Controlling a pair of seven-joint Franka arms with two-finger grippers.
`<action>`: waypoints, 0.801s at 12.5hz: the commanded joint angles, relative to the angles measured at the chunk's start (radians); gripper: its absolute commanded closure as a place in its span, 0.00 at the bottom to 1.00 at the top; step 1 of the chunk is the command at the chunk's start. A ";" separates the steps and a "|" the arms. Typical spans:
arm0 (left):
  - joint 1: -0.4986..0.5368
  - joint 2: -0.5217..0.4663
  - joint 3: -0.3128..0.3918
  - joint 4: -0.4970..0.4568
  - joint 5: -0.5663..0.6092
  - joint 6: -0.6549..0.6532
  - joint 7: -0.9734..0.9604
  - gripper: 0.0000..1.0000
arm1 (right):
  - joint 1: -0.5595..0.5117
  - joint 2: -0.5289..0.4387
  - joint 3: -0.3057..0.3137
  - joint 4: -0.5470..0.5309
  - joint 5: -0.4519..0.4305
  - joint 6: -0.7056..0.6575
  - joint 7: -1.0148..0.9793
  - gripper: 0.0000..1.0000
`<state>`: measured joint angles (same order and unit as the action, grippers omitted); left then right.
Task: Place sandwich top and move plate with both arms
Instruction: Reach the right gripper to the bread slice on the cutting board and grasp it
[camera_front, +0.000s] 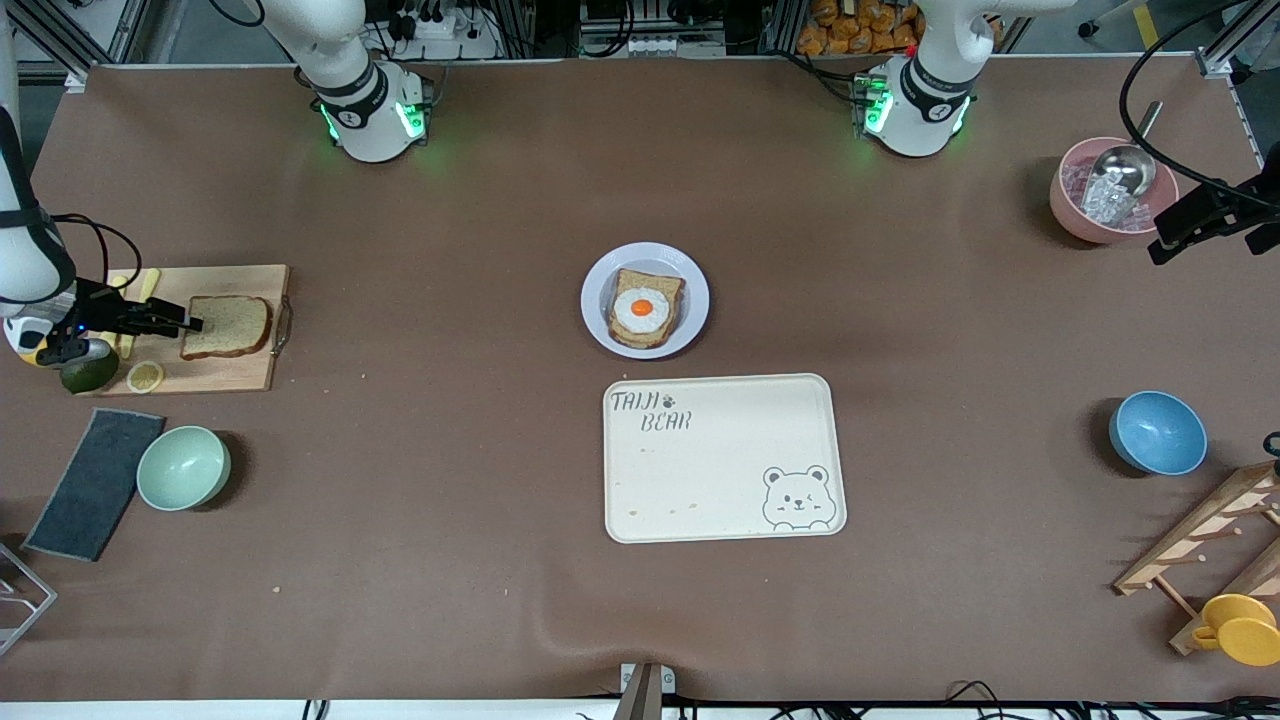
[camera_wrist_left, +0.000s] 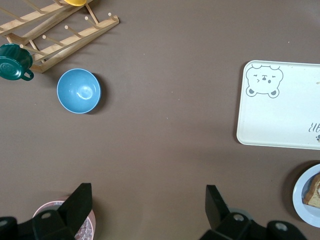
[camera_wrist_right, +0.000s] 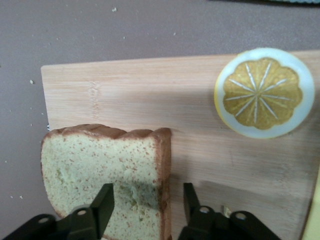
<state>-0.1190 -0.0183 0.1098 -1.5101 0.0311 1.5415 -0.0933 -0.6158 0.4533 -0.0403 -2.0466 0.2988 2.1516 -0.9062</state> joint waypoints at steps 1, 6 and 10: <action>0.007 -0.017 -0.004 -0.018 -0.005 0.022 0.015 0.00 | -0.027 0.004 0.016 -0.026 0.037 0.010 -0.025 0.54; 0.007 -0.006 -0.004 -0.022 -0.038 0.025 0.015 0.00 | -0.025 0.004 0.016 -0.053 0.045 0.066 -0.048 1.00; 0.005 -0.014 -0.004 -0.160 -0.204 0.135 0.017 0.00 | -0.018 -0.007 0.019 -0.047 0.045 0.053 -0.056 1.00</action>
<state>-0.1189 -0.0128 0.1088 -1.5818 -0.1000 1.6037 -0.0933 -0.6187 0.4559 -0.0415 -2.0804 0.3222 2.1966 -0.9344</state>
